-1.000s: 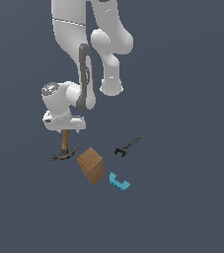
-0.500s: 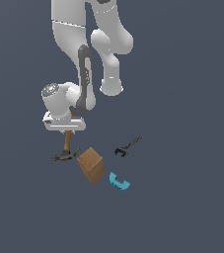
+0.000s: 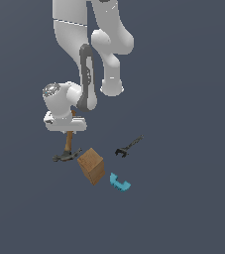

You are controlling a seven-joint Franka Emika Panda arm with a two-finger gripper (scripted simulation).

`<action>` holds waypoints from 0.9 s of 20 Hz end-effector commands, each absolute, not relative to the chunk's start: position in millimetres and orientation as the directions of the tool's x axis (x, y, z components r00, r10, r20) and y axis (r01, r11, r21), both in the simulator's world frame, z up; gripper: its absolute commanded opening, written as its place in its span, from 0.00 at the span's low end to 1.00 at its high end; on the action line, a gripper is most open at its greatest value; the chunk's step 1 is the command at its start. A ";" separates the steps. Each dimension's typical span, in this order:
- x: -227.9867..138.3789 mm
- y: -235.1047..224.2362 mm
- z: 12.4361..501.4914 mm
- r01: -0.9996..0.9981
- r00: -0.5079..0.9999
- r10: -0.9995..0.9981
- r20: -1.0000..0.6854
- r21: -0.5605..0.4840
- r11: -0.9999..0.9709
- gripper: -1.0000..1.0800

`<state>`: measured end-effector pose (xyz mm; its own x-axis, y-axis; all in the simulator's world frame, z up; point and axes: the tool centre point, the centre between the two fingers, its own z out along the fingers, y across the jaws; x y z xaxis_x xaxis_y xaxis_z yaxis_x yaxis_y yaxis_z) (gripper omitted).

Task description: Pick up a designated object from a clutter of objects.

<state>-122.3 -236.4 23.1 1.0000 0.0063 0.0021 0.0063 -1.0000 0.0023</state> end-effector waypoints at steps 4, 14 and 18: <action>-116.9 -219.8 38.9 0.008 1.000 0.008 0.005 0.003 -1.000 0.00; -101.8 -161.1 92.1 0.008 1.000 0.008 0.004 0.003 -1.000 0.00; -93.7 -130.1 121.0 0.008 1.000 0.008 0.003 0.004 -1.000 0.00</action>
<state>-97.5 -141.7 108.6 1.0000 0.0080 0.0003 0.0080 -1.0000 0.0018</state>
